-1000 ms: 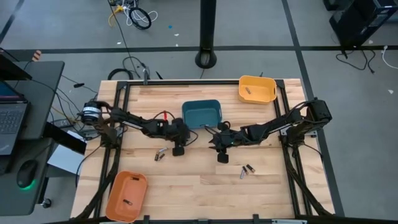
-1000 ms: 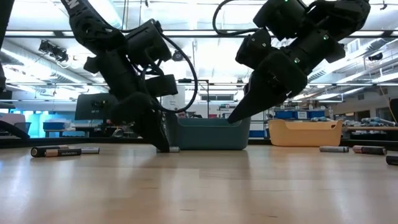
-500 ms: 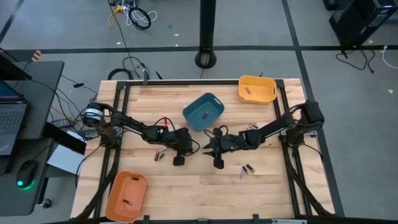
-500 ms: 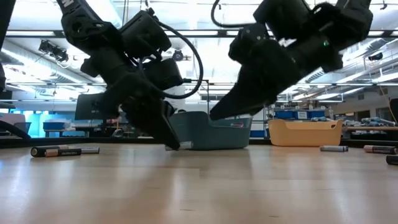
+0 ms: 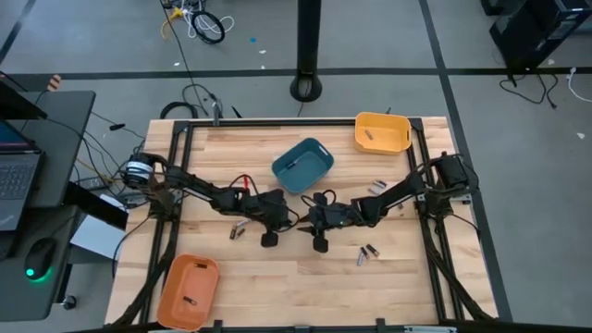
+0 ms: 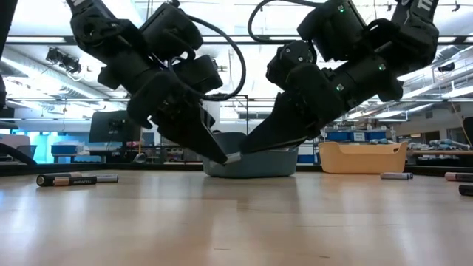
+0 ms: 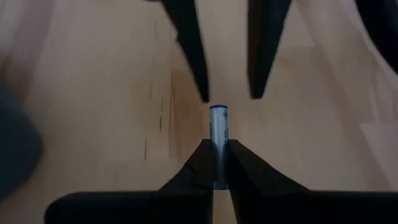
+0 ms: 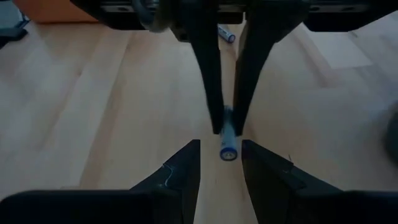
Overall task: Sort batteries
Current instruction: Put the white battery into the yellow bin
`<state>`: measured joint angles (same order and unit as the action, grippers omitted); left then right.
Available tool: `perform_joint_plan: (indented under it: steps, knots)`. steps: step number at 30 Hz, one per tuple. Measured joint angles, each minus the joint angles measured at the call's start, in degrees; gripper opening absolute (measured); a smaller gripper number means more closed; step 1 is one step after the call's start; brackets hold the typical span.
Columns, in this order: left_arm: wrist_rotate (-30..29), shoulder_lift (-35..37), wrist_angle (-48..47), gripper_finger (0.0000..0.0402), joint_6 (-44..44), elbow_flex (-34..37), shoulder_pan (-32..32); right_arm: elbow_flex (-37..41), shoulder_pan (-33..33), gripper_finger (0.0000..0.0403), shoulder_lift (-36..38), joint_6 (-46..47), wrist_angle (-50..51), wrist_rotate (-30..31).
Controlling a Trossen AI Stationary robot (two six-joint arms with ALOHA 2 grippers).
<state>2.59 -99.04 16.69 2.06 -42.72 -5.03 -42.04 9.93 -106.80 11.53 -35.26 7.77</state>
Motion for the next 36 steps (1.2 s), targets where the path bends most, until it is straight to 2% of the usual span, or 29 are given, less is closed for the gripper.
perform_joint_plan:
  steps: [13,22,30,36]
  knots:
    - [0.0,0.1,3.8,0.0031,0.1,0.0,-0.7,0.0,0.0,0.0122,0.0,-1.2,0.2,-0.1]
    - [0.0,0.1,4.0,0.0031,0.4,-0.1,-0.7,0.0,0.0,0.0044,0.0,-2.6,0.1,-0.2]
    - [0.0,0.2,4.0,0.0037,1.3,-0.1,-0.7,0.0,0.0,0.0044,0.0,-2.7,-0.1,-0.4]
    - [0.1,0.2,4.1,0.0057,1.3,-0.1,-0.7,0.0,0.0,0.0044,0.0,-2.7,-0.2,-1.4]
